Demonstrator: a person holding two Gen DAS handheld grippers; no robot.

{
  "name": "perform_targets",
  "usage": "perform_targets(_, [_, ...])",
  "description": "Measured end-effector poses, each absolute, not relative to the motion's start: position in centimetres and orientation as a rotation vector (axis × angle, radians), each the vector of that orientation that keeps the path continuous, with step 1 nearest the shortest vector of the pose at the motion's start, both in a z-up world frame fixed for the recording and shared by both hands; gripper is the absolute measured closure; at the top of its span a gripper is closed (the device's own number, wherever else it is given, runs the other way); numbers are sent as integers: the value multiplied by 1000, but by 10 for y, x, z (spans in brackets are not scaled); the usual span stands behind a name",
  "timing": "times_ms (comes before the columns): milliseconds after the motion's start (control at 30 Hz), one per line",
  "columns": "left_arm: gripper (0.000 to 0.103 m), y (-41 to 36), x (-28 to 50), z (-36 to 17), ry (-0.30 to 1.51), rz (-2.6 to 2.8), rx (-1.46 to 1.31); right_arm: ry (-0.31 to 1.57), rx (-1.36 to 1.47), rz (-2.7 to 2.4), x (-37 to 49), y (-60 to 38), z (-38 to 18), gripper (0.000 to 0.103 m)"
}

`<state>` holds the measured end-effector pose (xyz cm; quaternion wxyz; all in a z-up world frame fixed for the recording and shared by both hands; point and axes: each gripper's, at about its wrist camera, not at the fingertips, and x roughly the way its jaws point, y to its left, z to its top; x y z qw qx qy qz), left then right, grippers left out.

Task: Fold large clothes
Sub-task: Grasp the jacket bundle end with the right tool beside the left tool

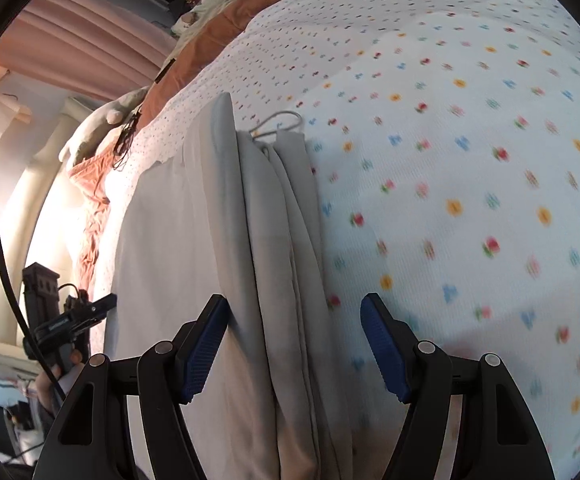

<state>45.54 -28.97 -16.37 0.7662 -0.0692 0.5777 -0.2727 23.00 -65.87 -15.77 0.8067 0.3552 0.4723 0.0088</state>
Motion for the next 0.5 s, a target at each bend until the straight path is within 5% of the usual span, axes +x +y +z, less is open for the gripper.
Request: perform_targets(500, [54,-317,518,-175,1276,-593,-169,1047,776,82,287,-666,-166,43])
